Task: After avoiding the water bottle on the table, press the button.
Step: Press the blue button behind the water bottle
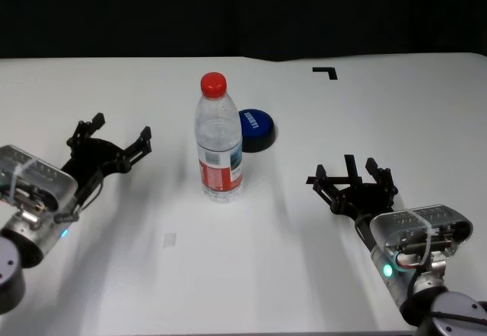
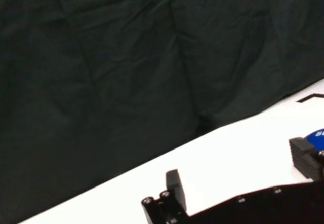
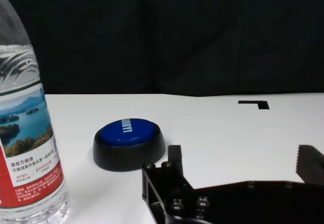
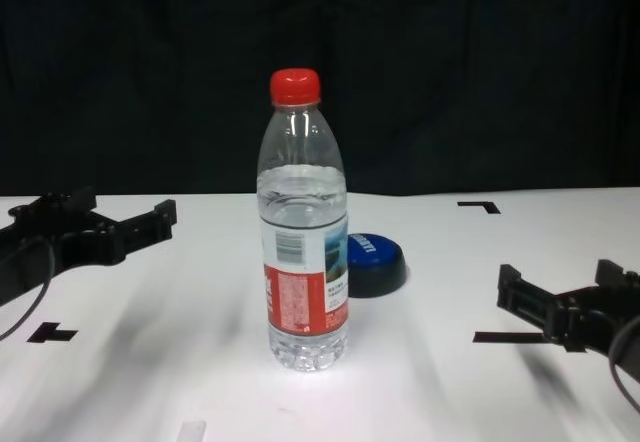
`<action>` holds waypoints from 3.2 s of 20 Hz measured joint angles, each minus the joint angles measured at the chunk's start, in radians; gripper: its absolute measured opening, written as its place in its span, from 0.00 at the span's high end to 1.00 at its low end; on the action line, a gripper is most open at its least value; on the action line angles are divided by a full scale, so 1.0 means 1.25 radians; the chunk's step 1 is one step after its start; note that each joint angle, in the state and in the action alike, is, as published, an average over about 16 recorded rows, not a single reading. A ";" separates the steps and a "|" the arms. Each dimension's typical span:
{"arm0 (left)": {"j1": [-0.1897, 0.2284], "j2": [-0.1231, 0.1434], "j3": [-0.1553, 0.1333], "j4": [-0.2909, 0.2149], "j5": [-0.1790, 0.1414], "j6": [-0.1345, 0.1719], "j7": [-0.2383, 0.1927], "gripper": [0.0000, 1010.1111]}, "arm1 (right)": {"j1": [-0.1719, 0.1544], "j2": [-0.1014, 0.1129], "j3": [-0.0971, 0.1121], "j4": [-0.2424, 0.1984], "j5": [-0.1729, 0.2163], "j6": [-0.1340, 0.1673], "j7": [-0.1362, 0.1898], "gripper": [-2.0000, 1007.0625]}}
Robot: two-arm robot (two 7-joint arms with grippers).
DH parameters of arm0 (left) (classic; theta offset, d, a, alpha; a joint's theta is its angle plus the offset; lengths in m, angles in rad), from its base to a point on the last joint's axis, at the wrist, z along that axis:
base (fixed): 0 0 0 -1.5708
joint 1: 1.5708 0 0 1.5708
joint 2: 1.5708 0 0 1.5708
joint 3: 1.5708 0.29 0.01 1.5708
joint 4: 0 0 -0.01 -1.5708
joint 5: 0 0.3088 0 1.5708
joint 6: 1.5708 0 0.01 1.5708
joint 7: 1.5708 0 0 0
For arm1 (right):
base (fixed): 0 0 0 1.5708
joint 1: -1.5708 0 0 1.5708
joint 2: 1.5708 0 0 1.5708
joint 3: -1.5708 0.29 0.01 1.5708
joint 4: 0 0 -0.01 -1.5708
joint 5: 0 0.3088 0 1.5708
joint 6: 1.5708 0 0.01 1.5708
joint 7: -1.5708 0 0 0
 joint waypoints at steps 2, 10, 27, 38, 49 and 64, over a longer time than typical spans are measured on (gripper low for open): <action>-0.011 0.002 0.005 0.011 0.000 -0.003 -0.004 0.01 | 0.000 0.000 0.000 0.000 0.000 0.000 0.000 0.00; -0.050 0.004 0.025 0.051 0.001 -0.010 -0.011 0.01 | 0.000 0.000 0.000 0.000 0.000 0.000 0.000 0.00; -0.113 -0.012 0.053 0.119 0.008 -0.009 -0.010 0.01 | 0.000 0.000 0.000 0.000 0.000 0.000 0.000 0.00; -0.151 -0.023 0.069 0.164 0.011 -0.013 -0.015 0.01 | 0.000 0.000 0.000 0.000 0.000 0.000 0.000 0.00; -0.187 -0.035 0.085 0.210 0.009 -0.028 -0.024 0.01 | 0.000 0.000 0.000 0.000 0.000 0.000 0.000 0.00; -0.237 -0.054 0.107 0.282 0.002 -0.058 -0.038 0.01 | 0.000 0.000 0.000 0.000 0.000 0.000 0.000 0.00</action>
